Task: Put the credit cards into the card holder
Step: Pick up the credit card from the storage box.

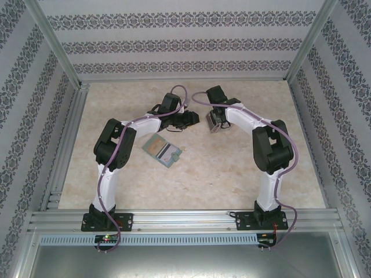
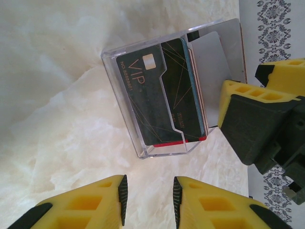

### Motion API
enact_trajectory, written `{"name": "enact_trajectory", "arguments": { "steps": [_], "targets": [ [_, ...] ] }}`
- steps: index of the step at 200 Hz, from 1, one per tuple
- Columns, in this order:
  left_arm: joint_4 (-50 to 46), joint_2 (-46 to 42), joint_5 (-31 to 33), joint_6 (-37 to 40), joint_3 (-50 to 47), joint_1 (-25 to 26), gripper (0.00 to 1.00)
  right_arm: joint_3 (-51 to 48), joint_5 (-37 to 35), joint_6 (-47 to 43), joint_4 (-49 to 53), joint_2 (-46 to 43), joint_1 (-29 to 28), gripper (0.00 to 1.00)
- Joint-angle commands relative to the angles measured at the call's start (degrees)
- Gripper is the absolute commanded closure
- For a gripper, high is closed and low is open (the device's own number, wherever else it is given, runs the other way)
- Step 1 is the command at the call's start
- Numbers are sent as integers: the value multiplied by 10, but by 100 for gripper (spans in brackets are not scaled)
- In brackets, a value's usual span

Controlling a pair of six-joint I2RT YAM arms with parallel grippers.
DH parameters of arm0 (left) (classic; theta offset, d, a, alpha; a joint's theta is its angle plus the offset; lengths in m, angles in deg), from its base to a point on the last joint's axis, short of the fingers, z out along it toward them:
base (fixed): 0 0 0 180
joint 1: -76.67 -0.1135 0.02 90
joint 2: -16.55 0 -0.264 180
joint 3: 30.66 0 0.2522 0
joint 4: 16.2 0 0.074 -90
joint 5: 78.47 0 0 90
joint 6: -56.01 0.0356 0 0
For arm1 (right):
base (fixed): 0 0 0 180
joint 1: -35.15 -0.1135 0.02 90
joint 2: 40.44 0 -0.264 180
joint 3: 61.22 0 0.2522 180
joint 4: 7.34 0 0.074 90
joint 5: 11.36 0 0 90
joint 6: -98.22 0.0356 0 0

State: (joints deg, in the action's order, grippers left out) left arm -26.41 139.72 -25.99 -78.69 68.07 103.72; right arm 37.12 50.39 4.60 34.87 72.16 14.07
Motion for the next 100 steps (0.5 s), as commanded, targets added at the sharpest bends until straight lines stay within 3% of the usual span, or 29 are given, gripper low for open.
{"name": "enact_trajectory", "arguments": {
  "steps": [1,40,100],
  "targets": [
    [27,1,-10,-5,-8,6,66,-6,-15,-10,3,-28,10,48],
    [26,0,-9,-3,-10,5,66,-13,24,-12,4,-24,10,57],
    [24,0,-9,-2,-6,6,66,-24,100,0,2,-35,10,56]
  ]
}}
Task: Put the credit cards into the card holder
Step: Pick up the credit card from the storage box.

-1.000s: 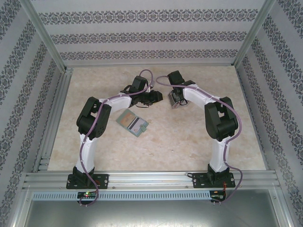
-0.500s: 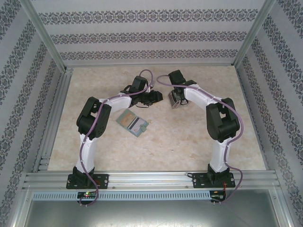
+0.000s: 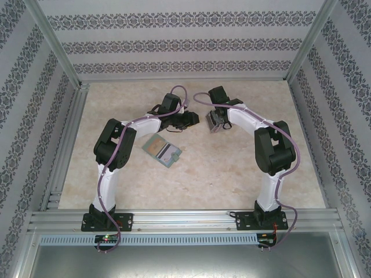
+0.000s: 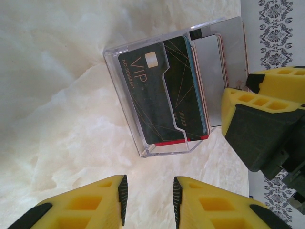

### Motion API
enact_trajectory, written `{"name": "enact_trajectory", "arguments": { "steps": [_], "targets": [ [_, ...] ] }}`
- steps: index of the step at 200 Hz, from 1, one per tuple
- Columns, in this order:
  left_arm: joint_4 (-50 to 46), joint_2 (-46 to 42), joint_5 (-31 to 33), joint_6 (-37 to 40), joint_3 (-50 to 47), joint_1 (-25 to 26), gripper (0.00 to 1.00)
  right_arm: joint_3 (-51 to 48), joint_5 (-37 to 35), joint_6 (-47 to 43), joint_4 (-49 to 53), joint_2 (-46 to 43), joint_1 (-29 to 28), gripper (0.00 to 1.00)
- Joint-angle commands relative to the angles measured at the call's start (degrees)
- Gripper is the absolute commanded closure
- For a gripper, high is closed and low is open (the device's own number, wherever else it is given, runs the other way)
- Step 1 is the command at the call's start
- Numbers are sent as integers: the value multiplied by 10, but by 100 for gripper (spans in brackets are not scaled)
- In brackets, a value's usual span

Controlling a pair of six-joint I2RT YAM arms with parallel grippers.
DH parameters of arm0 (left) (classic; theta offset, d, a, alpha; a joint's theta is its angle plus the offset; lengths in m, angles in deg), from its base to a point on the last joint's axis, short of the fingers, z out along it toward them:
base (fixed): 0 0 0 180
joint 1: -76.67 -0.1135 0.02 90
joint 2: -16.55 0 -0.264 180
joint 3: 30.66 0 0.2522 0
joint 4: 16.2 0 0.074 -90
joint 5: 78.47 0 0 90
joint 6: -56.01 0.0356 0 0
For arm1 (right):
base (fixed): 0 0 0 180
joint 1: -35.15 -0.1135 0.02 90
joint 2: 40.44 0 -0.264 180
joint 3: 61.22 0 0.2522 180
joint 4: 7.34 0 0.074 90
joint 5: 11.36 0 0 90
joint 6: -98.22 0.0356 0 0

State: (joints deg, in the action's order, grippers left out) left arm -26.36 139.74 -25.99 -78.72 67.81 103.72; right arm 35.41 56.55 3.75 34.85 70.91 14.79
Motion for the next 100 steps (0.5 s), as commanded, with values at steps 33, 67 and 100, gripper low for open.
{"name": "enact_trajectory", "arguments": {
  "steps": [33,67,100],
  "targets": [
    [23,0,-10,-3,-2,6,66,5,37,5,15,-5,5,56],
    [23,-1,-11,0,-3,5,66,16,15,2,25,16,9,56],
    [23,1,-12,-1,0,6,66,19,-3,-7,27,31,8,55]
  ]
}}
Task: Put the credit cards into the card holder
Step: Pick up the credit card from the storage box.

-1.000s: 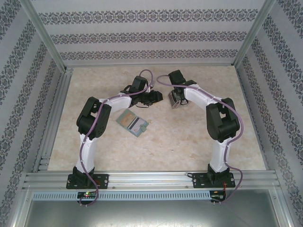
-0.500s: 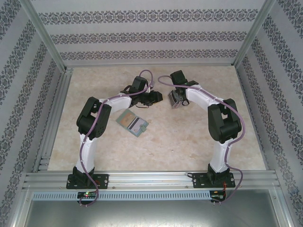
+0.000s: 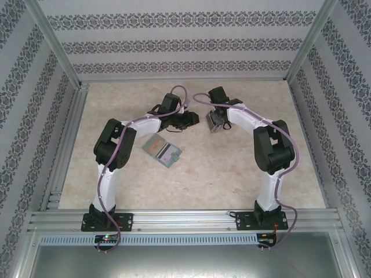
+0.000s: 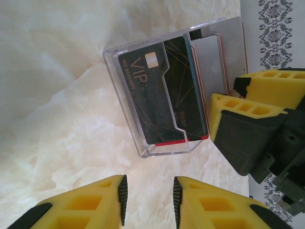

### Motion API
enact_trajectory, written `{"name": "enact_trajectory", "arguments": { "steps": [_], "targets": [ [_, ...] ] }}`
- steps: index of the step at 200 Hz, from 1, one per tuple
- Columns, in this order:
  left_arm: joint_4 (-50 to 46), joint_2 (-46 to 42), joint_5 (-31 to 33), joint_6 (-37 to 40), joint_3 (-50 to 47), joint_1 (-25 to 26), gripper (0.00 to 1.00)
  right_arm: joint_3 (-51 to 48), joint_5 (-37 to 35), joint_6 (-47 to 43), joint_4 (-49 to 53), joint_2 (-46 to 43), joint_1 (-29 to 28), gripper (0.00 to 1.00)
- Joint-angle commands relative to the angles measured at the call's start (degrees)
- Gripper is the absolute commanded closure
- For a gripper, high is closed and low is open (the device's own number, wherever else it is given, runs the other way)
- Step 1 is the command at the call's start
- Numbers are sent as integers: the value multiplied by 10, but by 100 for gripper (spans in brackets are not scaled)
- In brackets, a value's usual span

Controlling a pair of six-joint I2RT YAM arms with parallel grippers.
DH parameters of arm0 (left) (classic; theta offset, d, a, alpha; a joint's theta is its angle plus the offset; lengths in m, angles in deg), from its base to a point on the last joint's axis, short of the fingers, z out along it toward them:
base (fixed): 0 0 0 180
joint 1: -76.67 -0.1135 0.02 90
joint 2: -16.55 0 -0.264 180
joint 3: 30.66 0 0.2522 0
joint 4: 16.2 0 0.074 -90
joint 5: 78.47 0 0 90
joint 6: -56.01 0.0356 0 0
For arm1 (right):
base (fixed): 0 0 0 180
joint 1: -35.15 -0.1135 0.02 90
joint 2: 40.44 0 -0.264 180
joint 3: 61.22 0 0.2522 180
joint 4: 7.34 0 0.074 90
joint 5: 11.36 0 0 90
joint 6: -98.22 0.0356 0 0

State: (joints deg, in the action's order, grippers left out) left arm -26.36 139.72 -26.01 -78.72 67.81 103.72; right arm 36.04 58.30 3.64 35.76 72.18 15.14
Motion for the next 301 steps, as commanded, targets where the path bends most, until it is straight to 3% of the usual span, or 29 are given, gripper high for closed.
{"name": "enact_trajectory", "arguments": {
  "steps": [1,155,180,211,301],
  "targets": [
    [23,2,-12,-1,0,5,66,12,-20,-6,18,19,5,54],
    [29,3,-15,-5,-2,6,66,3,-71,-8,-2,-14,4,62],
    [28,2,-16,-4,-2,6,66,4,-68,-7,-1,-12,5,70],
    [29,1,-16,-4,-4,6,66,4,-62,-5,1,-9,5,73],
    [31,-1,-16,-4,-7,6,66,1,-53,-6,1,-25,9,93]
  ]
}}
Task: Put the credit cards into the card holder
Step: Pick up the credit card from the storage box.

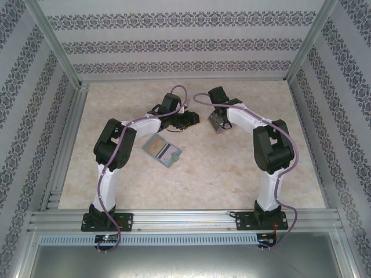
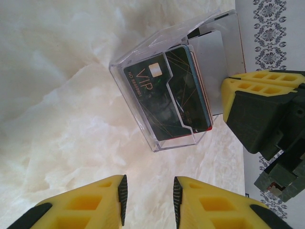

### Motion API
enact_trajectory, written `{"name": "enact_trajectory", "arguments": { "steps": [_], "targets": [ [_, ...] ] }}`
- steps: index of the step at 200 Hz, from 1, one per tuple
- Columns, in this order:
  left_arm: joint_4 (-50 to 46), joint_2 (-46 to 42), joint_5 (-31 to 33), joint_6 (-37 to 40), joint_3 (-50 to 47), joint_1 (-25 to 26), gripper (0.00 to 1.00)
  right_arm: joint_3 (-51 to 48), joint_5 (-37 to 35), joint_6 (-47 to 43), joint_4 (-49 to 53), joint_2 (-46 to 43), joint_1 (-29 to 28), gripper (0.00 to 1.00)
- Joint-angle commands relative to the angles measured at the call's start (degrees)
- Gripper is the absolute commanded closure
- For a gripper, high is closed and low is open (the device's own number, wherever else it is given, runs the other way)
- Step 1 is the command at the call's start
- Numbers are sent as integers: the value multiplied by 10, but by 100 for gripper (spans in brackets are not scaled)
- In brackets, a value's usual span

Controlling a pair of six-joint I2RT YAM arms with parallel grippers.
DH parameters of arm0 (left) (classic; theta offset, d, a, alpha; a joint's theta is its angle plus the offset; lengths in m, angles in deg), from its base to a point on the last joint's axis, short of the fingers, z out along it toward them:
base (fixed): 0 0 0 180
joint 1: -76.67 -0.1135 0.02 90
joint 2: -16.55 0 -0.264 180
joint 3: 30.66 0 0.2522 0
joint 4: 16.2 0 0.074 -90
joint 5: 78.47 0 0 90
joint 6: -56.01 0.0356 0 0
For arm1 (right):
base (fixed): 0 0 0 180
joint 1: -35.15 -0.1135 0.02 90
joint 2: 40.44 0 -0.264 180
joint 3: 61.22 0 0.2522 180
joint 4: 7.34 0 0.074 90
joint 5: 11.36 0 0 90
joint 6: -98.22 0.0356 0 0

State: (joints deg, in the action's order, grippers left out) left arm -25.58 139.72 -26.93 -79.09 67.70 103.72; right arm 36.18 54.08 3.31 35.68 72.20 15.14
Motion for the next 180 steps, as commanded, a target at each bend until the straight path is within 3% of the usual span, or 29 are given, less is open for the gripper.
{"name": "enact_trajectory", "arguments": {
  "steps": [1,43,84,145,180],
  "targets": [
    [23,-2,-7,-1,-5,6,66,-1,-11,-3,2,-25,9,92],
    [23,-3,-6,-1,-7,6,66,-1,-4,-7,2,-40,10,95],
    [23,-3,-7,-1,-8,6,66,-8,49,6,4,-62,17,97],
    [61,-14,-21,-27,-27,-2,65,-47,205,57,-8,-146,49,99],
    [99,-38,-29,-51,-60,-10,61,-90,335,110,-37,-200,68,99]
  ]
}}
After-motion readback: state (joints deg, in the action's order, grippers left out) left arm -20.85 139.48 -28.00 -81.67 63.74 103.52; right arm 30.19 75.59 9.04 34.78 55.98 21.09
